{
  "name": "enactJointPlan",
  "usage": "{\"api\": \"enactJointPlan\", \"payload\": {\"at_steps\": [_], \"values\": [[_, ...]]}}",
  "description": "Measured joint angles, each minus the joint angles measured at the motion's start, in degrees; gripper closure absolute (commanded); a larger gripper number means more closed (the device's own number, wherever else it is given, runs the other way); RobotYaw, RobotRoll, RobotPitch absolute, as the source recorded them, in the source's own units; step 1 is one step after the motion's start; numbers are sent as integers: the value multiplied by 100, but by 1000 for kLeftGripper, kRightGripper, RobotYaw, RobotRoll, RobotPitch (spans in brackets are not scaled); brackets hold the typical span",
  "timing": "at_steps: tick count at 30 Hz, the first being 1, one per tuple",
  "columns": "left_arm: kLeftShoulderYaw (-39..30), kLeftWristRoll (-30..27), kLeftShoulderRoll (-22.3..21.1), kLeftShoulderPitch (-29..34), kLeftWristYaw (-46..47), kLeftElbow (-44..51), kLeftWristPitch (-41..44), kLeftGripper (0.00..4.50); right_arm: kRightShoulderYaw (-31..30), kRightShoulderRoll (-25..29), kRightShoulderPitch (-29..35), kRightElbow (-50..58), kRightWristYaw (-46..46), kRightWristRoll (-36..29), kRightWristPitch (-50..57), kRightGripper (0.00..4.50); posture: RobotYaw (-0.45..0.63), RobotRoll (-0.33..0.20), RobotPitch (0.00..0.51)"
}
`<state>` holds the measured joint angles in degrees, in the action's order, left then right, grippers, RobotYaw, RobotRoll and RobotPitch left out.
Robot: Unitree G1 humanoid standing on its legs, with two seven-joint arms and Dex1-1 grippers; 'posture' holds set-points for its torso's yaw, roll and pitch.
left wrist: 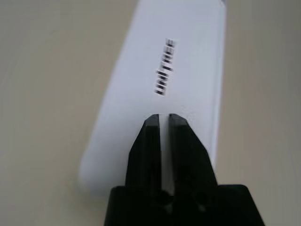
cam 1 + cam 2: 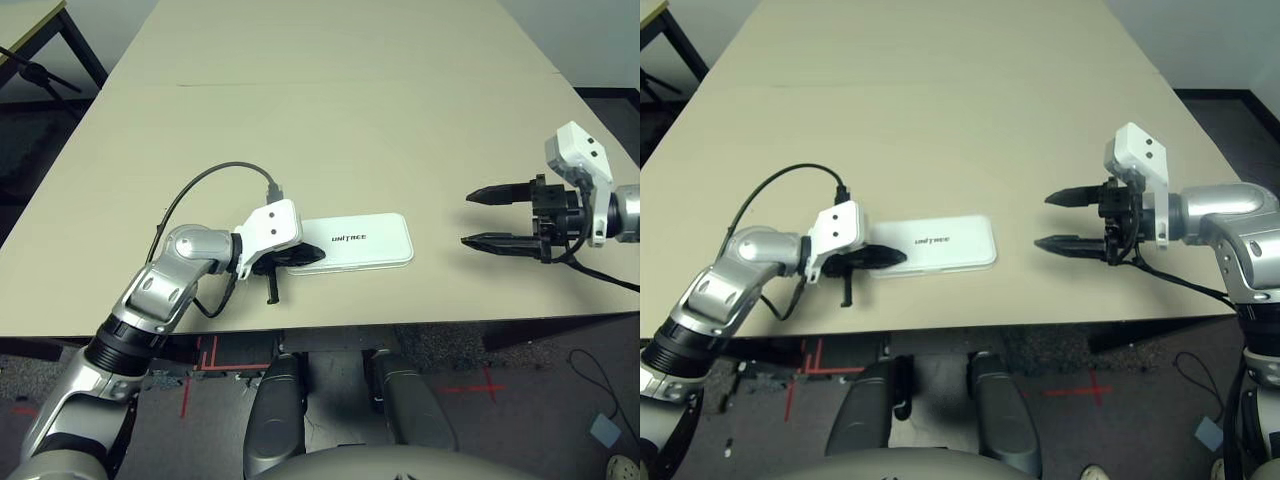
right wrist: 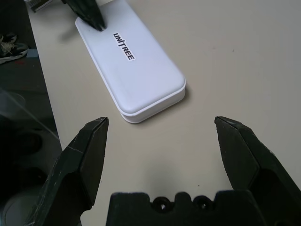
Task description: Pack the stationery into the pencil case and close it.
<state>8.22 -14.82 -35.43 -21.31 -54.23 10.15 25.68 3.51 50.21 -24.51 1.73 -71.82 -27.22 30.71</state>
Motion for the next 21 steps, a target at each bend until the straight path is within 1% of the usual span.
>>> {"api": "enactJointPlan", "payload": {"at_steps": [3, 4, 6, 8, 11, 14, 16, 18, 21], "values": [[-676, -313, 167, 31, 389, 53, 51, 1896, 167, -438, -26, -59, 364, -93, -102, 0, -21, 0, 193], [-911, -402, 202, 55, 531, 58, 75, 1559, 238, -538, -44, -108, 507, -106, -157, 0, -21, 0, 193], [-1455, -635, 354, 126, 902, 70, 127, 700, 438, -791, -81, -223, 891, -98, -312, 0, -14, 0, 191], [-1875, -782, 384, 182, 1201, 70, 152, 39, 541, -965, -89, -336, 1196, -65, -512, 0, -7, 0, 189], [-2412, -833, 388, 189, 1640, 32, 116, 39, 697, -1206, -94, -671, 1671, 73, -881, 0, 0, 0, 186], [-2705, -844, 439, 176, 1951, -82, -23, 39, 749, -1365, -131, -1030, 2030, 234, -1219, 0, 6, 0, 179], [-2887, -844, 511, 78, 2170, -420, -209, 39, 851, -1562, -288, -1388, 2398, 394, -1583, 0, 4, 0, 170], [-3142, -822, 539, -163, 2478, -1028, -565, 39, 955, -1766, -590, -2044, 3051, 677, -2168, 0, 4, 0, 170], [-3398, -722, 525, -342, 2778, -1715, -1152, 39, 1187, -1894, -803, -2708, 3801, 930, -2789, 0, -6, 0, 160]]}}
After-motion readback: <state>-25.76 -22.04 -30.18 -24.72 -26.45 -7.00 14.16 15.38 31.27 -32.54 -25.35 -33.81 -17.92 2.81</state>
